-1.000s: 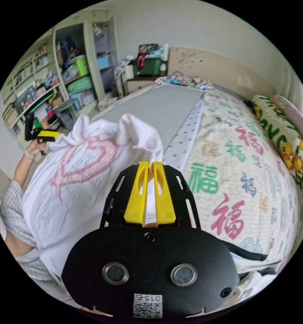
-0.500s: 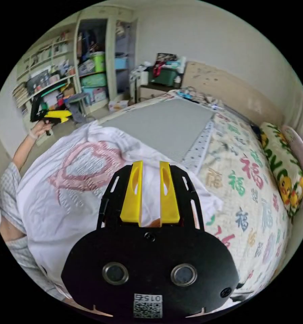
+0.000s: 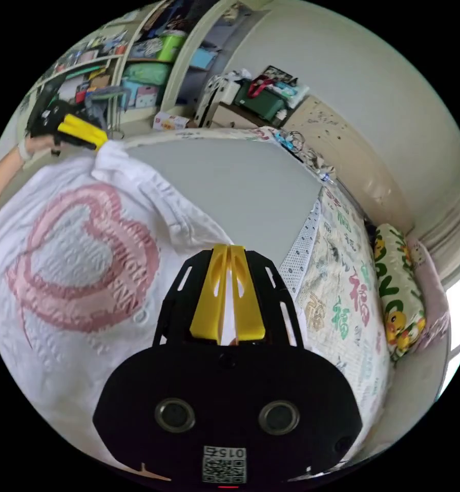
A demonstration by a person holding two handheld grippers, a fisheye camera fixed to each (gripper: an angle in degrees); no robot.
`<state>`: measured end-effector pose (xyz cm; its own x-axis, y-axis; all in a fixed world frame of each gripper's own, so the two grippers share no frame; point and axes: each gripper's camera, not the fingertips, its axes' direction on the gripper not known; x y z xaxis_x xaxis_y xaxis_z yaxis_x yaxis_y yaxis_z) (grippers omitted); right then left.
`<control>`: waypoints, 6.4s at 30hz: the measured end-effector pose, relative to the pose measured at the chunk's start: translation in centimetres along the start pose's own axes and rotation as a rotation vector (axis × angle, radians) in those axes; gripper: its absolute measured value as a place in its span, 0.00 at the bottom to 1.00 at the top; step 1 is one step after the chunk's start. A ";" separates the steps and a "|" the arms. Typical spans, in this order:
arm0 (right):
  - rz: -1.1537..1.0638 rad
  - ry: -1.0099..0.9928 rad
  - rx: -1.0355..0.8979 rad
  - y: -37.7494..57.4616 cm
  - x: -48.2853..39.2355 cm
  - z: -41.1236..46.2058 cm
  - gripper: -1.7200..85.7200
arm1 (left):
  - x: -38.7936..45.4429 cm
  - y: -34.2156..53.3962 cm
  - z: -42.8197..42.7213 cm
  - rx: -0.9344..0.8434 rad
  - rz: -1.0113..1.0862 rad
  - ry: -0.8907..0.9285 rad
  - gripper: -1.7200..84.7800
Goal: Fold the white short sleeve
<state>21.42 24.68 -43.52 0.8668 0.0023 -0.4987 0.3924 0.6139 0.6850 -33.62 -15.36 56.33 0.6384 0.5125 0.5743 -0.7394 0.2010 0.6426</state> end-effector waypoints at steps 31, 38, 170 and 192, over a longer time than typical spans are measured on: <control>0.220 -0.134 0.202 60.4 -23.8 -26.4 0.15 | 26.0 53.8 -45.0 0.492 -0.581 0.053 0.14; 0.128 -0.109 0.050 63.0 -26.4 -21.1 0.16 | 28.2 54.4 -43.7 0.308 -0.528 0.082 0.17; 0.377 0.060 -0.302 -0.1 3.7 2.1 0.01 | -8.4 -4.8 2.4 -0.258 -0.400 0.046 0.03; 0.174 -0.066 0.108 26.8 -3.7 -13.3 0.04 | 3.2 19.5 -28.5 0.214 -0.328 0.166 0.09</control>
<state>24.62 51.64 -30.42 0.9412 0.0464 -0.3346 0.2630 0.5209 0.8121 -52.09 14.04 56.28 0.7767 0.5808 0.2437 -0.4306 0.2074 0.8784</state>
